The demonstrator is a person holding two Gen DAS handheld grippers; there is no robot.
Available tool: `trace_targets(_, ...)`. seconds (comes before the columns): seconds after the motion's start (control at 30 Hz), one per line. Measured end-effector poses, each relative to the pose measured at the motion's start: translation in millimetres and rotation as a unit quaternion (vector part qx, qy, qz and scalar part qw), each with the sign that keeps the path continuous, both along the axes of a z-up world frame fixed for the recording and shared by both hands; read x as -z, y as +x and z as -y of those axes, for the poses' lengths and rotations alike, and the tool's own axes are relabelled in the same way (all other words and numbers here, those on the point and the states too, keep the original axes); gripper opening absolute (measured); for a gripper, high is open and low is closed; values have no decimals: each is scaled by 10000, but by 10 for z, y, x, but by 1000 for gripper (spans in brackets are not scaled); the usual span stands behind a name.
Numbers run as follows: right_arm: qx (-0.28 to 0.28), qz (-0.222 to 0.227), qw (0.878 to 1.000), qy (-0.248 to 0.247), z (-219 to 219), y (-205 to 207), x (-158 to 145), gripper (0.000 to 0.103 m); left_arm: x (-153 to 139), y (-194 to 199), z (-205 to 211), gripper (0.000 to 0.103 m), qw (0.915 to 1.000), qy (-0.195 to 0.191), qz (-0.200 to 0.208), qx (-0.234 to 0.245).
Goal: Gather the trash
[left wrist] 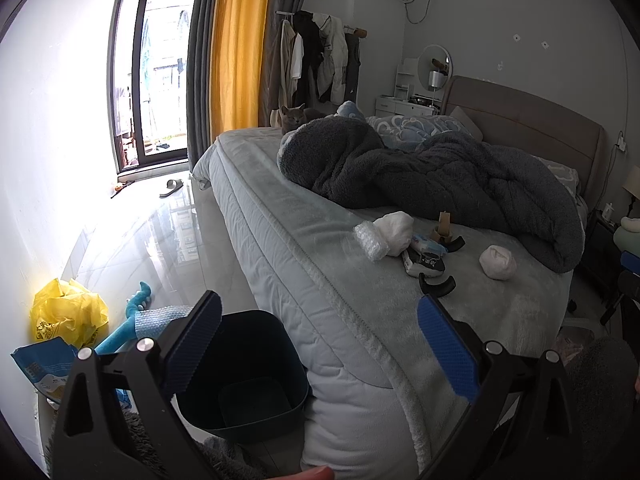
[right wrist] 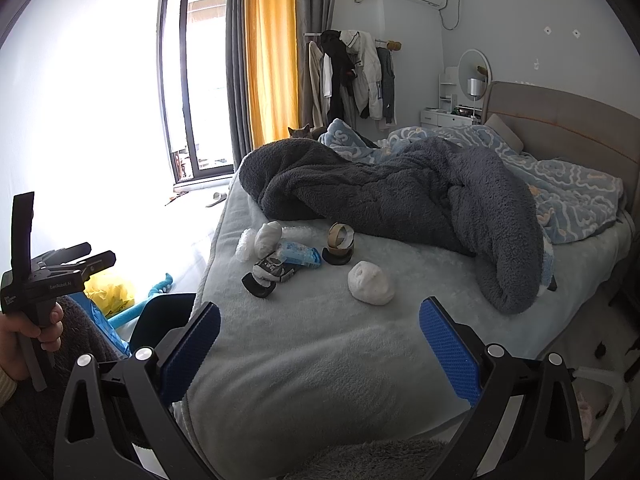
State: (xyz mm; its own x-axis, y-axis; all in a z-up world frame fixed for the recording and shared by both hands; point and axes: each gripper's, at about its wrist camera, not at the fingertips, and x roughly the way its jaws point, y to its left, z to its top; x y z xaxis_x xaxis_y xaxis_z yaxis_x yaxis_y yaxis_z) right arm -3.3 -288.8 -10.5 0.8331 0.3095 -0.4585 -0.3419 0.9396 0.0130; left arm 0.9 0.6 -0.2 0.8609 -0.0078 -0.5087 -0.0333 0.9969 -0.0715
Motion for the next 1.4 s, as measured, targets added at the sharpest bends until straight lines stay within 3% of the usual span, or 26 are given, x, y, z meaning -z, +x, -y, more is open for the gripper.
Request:
trace_targets(0.37, 49, -15, 10000, -84, 12, -15, 74, 100, 69, -86, 162, 100, 9996, 248, 25, 116)
trace_targets(0.6, 181, -42, 9996, -203, 13, 101, 57, 100, 95, -45, 167, 100, 9993, 170, -186, 293)
trace_targets(0.73, 158, -72, 9998, 35, 55, 206, 52, 100, 132, 18, 213, 100, 9989, 79, -302, 346)
trace_targets(0.83, 161, -112, 9998, 99, 59, 324, 77, 100, 180, 65, 300, 100, 9983, 141, -395, 401)
trace_targets(1.03, 234, -195, 9994, -165, -67, 642, 192, 100, 215, 183, 453, 99, 9979, 119, -352, 533)
trace_targets(1.13, 241, -305, 9987, -315, -82, 835, 304, 100, 251, 304, 586, 99, 9972, 284, -331, 603)
trace_targets(1.4, 249, -717, 9969, -214, 56, 1329, 577, 100, 417, 657, 802, 96, 9948, 19, -602, 819)
